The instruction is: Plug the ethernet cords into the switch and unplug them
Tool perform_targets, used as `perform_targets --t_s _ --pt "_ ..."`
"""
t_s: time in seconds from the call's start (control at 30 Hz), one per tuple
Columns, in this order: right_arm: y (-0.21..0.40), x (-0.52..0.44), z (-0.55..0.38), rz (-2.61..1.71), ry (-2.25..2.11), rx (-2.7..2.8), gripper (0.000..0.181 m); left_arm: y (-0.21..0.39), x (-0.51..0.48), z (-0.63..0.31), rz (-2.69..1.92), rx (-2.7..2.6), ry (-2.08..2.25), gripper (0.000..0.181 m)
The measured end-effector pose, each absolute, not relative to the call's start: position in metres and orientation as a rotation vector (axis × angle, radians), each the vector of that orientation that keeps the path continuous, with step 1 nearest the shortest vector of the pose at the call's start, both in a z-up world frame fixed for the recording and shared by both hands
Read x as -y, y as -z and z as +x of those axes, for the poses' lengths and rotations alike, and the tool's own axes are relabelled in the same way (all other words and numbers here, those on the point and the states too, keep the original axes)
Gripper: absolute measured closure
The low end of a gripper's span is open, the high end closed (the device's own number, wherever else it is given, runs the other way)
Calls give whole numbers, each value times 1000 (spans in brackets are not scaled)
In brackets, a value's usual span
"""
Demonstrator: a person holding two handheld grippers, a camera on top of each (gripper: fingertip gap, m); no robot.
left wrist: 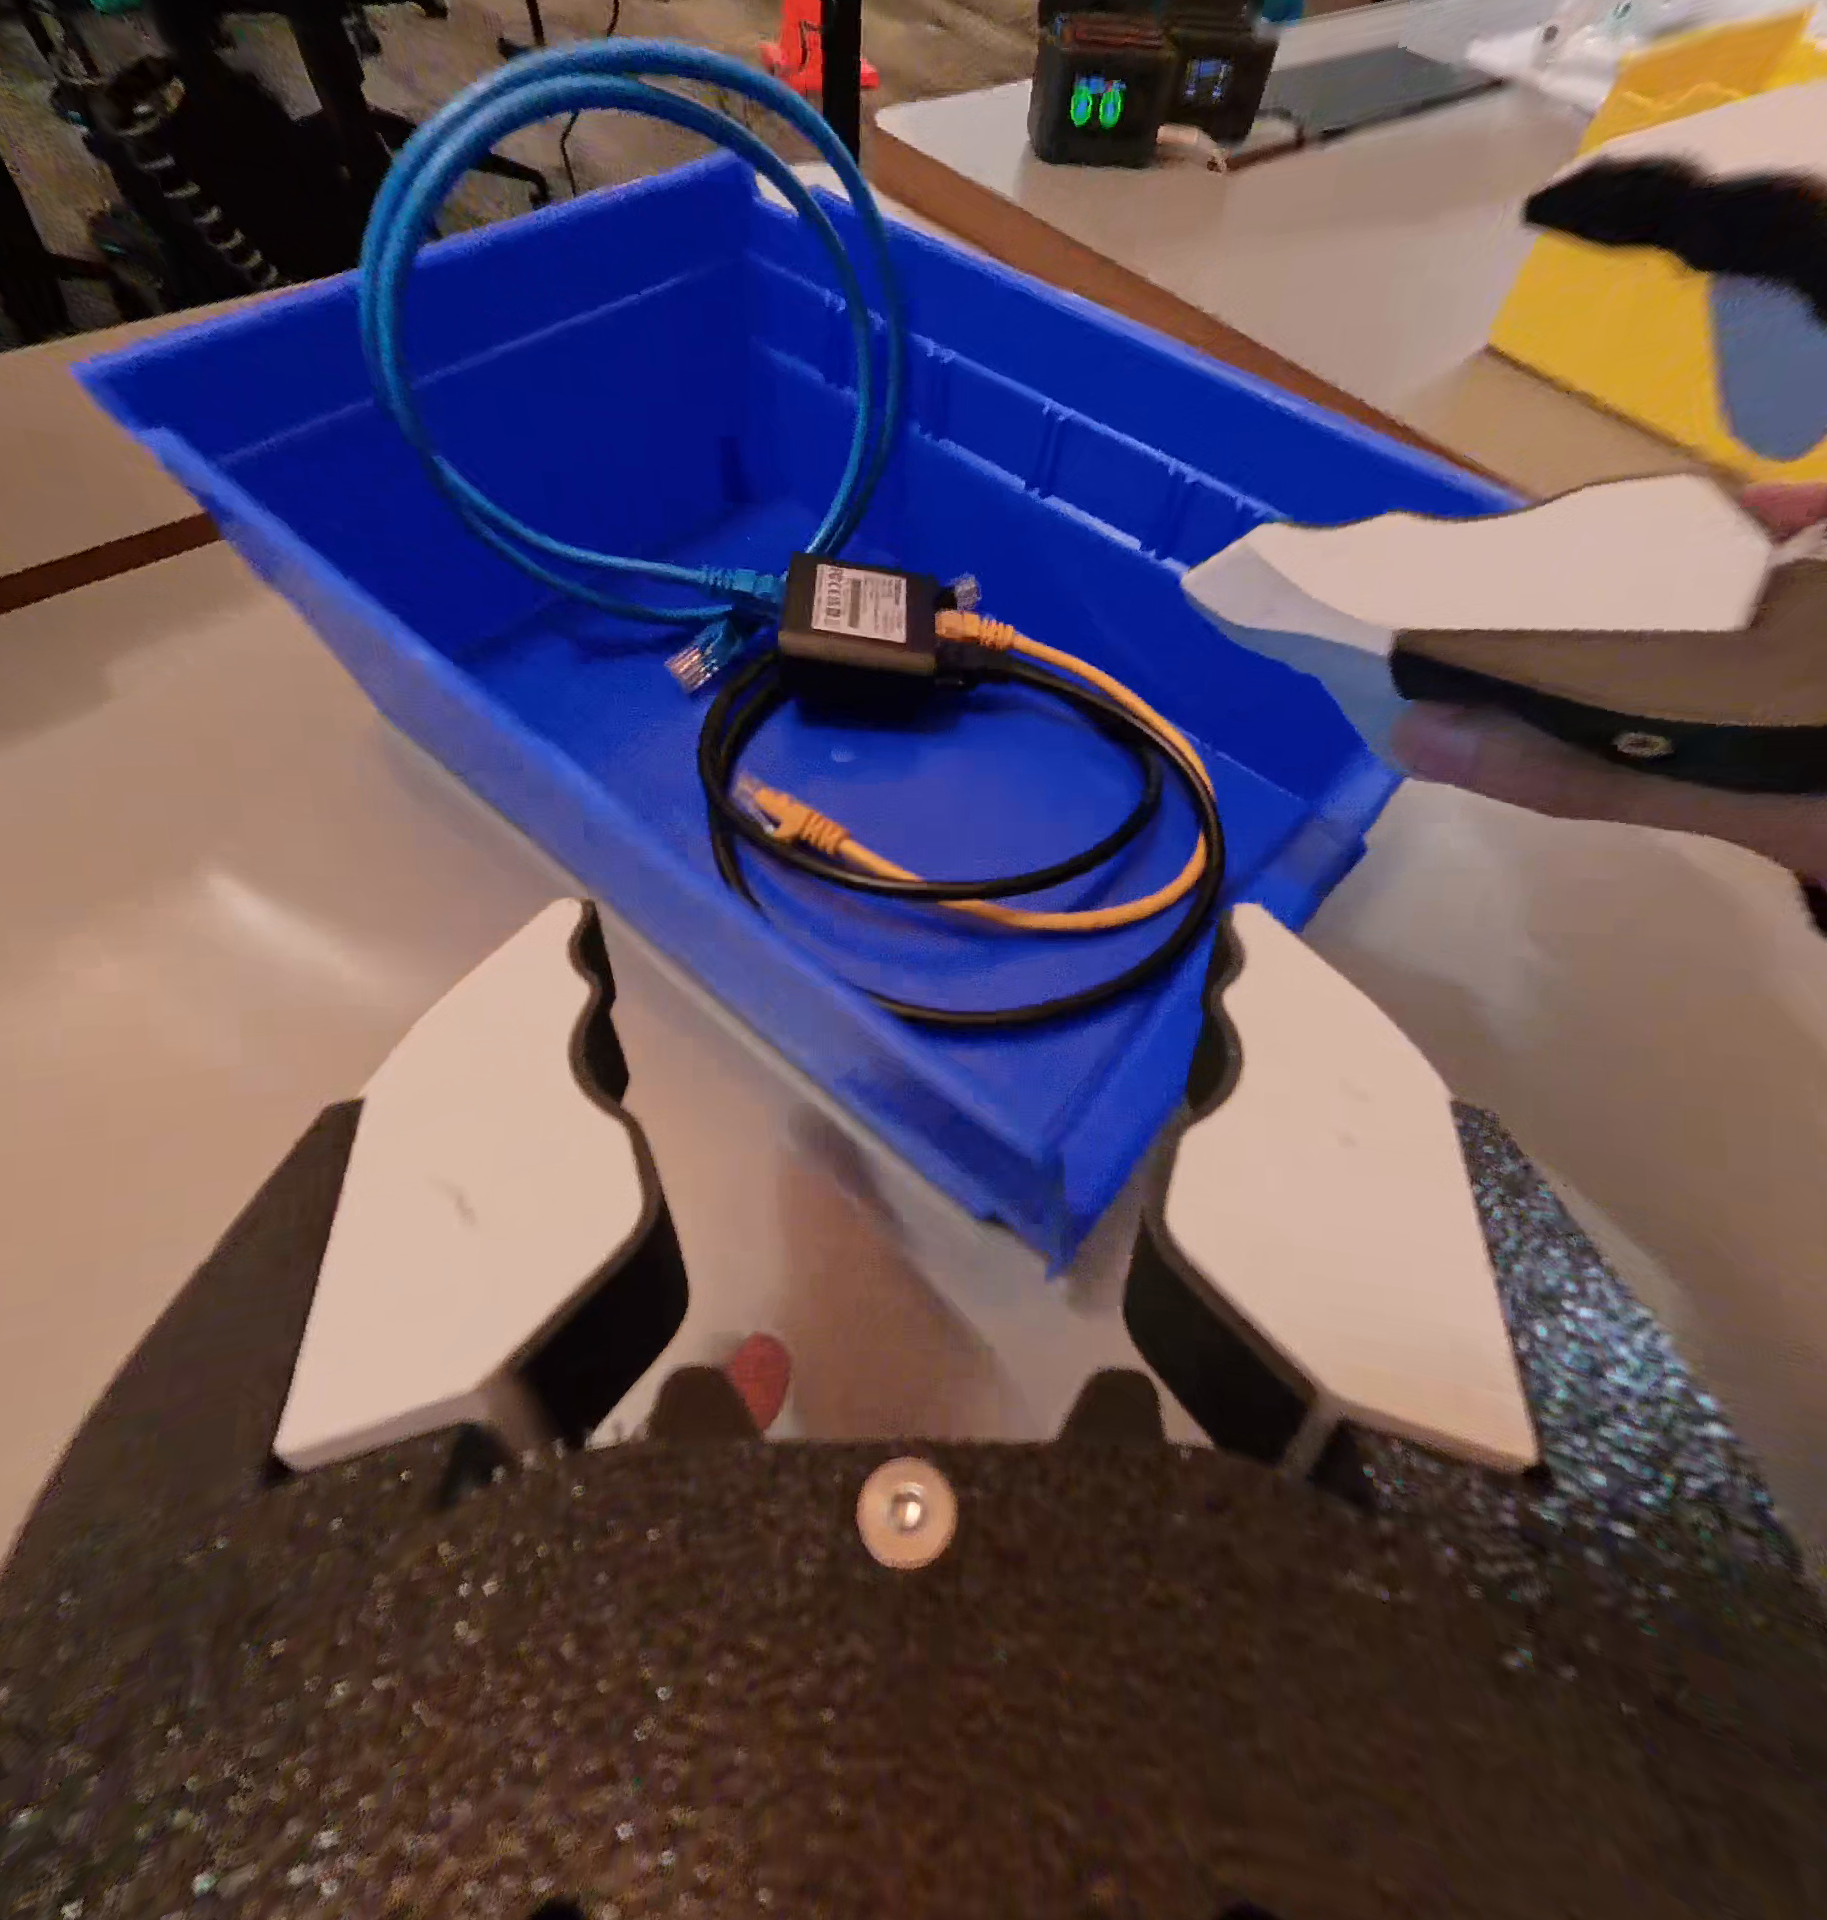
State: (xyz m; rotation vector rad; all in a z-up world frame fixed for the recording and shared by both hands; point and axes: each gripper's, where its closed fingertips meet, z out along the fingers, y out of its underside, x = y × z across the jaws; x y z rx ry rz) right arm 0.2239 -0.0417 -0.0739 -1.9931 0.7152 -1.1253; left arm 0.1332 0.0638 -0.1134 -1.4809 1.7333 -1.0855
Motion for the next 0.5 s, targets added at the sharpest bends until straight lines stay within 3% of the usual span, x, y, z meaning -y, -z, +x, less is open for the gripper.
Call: perform_targets --t_s 0.2,0.37,0.5 --pt "80 34 219 -2007 1064 -683 85 141 -89 162 -1477 -1808 714 93" --pt "53 19 205 -1920 1012 -609 85 145 -146 158 -1525 -1712 679 149" --pt "17 4 181 -1781 903 -536 88 146 -178 131 -1484 -1790 732 156"
